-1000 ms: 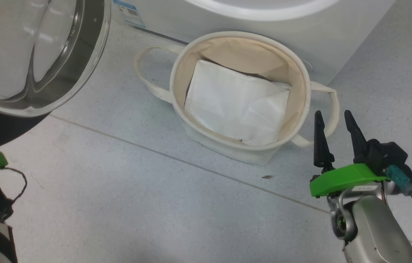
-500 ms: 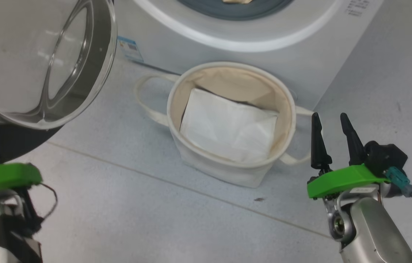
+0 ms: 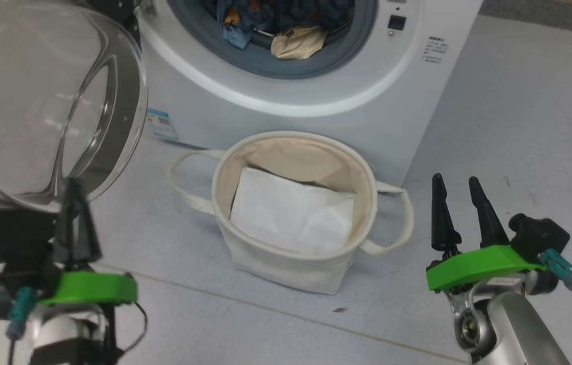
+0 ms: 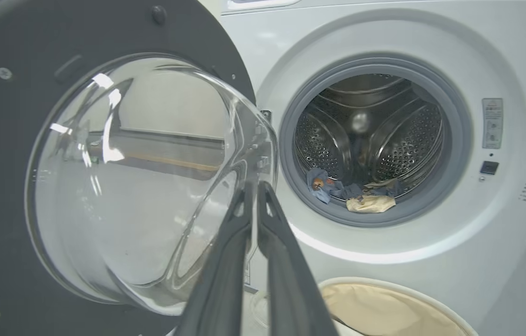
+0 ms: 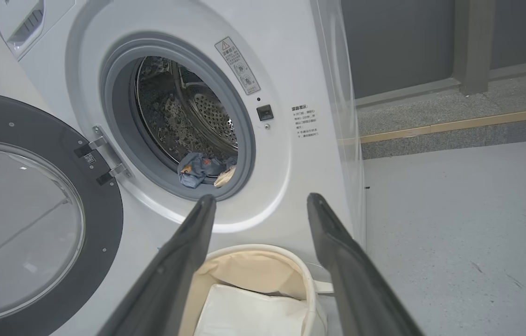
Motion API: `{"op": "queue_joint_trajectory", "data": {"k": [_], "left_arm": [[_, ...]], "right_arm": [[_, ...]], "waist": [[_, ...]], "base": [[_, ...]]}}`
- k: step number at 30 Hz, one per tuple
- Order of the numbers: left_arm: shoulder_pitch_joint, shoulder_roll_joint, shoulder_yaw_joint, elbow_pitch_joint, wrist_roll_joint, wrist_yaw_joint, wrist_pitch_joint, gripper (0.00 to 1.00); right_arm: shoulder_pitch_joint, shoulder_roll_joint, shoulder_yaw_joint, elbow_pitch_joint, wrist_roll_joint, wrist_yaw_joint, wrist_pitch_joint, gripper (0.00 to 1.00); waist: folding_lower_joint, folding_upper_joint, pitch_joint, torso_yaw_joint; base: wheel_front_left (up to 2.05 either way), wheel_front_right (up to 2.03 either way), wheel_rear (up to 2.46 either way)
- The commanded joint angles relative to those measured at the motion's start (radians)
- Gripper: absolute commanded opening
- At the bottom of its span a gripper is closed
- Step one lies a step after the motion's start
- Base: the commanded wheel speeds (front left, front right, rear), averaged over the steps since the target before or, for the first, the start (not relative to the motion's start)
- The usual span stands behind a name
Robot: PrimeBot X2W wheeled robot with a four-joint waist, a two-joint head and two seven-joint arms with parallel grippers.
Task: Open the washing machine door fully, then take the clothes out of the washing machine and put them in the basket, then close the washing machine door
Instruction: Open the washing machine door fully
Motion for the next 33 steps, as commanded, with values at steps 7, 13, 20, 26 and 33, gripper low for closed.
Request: {"op": "queue_joint_trajectory", "data": {"k": [7, 13, 20, 26, 33], "left_arm": [[0.071, 0.008, -0.112, -0.05, 0.006, -0.054, -0.005, 0.07], [0.108, 0.006, -0.184, -0.009, -0.015, -0.061, -0.004, 0.0], [0.114, 0.005, -0.21, -0.014, -0.026, -0.04, -0.004, 1.0], [0.13, 0.005, -0.221, -0.003, -0.059, -0.038, -0.004, 1.0], [0.13, 0.004, -0.224, 0.007, -0.074, -0.047, -0.004, 1.0]], "right_arm": [[0.032, 0.01, 0.015, -0.061, 0.002, 0.0, -0.012, 1.0], [0.062, 0.01, 0.009, -0.094, 0.0, 0.0, -0.012, 1.0], [0.08, 0.01, -0.006, -0.088, 0.003, 0.0, -0.012, 1.0], [0.078, 0.01, -0.004, -0.06, -0.018, 0.0, -0.012, 1.0], [0.071, 0.01, -0.006, -0.046, -0.027, 0.0, -0.012, 1.0]], "waist": [[0.0, -0.0001, -0.046, -0.042], [0.0, -0.0001, -0.05, -0.079], [0.0, -0.0001, -0.04, -0.104], [0.0, -0.0001, -0.038, -0.112], [0.0, -0.0001, -0.029, -0.11]], "base": [[0.0, 0.0, 0.0], [0.0, 0.0, 0.0], [0.0, 0.0, 0.0], [0.0, 0.0, 0.0], [0.0, 0.0, 0.0]]}}
